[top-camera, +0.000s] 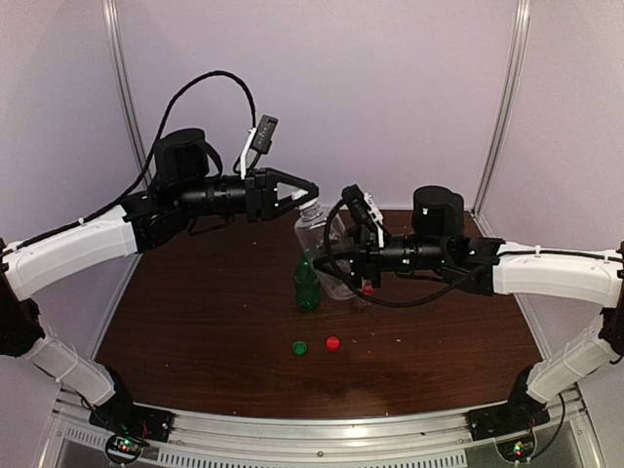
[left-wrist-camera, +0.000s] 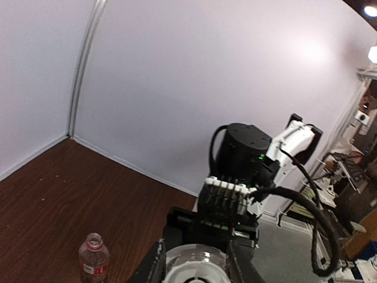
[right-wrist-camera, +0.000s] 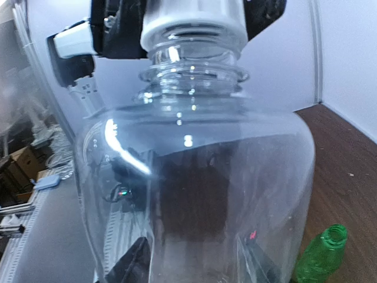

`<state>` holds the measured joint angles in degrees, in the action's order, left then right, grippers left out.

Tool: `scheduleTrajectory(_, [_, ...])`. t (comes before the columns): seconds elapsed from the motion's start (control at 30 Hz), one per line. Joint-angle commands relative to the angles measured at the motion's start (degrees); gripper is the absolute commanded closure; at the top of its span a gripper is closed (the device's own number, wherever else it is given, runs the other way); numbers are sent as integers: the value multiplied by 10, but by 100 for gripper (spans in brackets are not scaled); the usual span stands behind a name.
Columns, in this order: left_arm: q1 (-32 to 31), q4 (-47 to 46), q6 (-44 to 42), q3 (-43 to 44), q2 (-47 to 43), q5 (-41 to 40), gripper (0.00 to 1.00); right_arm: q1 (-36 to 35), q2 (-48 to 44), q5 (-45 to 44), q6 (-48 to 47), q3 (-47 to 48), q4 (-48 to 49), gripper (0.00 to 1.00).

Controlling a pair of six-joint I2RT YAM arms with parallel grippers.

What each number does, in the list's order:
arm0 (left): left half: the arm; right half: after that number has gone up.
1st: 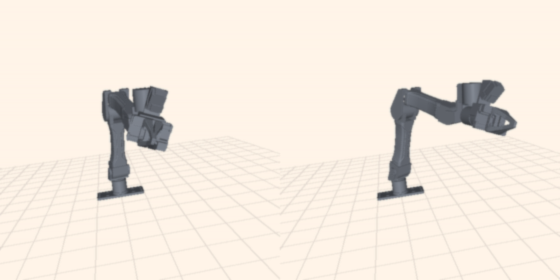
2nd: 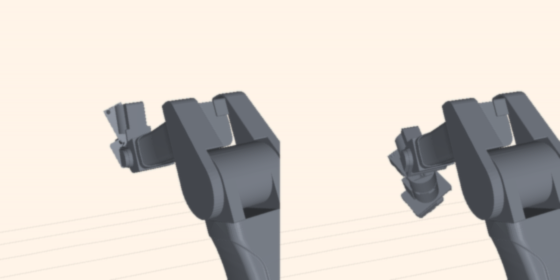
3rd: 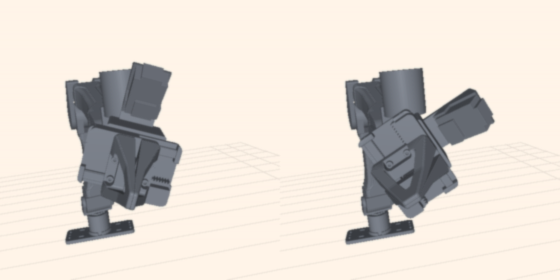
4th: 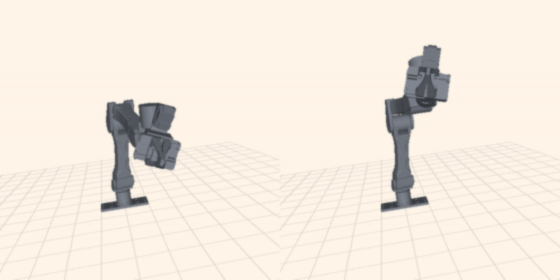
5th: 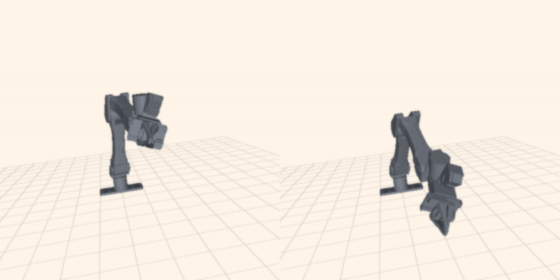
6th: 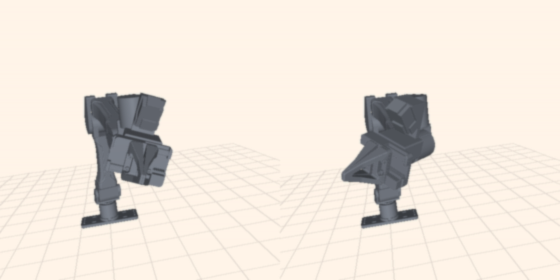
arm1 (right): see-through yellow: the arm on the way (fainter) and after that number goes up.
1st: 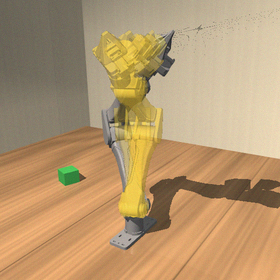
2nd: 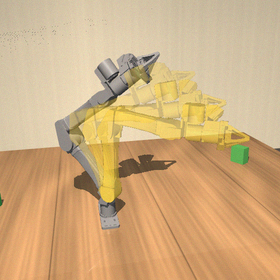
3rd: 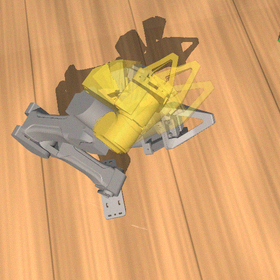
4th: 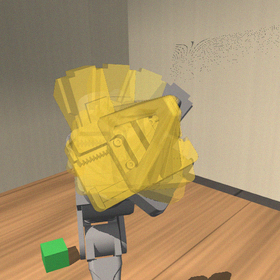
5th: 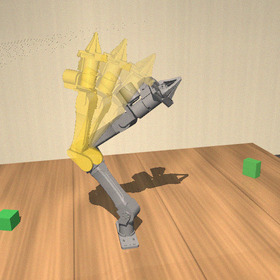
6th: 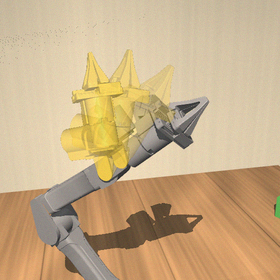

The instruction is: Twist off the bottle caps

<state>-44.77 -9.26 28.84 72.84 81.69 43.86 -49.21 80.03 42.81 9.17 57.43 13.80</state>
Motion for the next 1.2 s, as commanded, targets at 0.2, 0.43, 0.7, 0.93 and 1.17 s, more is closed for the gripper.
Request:
scheduleTrajectory(0.2, [-49, 81, 140, 43, 7, -285, 92, -71, -33, -456, -112, -18, -20, 53])
scheduleTrajectory(0.43, [-49, 88, 140, 46, 27, -301, 90, -99, -44, -545, -144, -28, -7, 54])
scheduleTrajectory(0.7, [-47, 96, 144, 29, 21, -324, 89, -107, -57, -571, -175, -47, 5, 54])
scheduleTrajectory(0.93, [-36, 64, 200, 20, 29, -301, 92, -111, -60, -602, -207, -53, 8, 53])
scheduleTrajectory(1.17, [-34, 47, 264, 10, 44, -306, 92, -122, -51, -641, -248, -60, 26, 53])
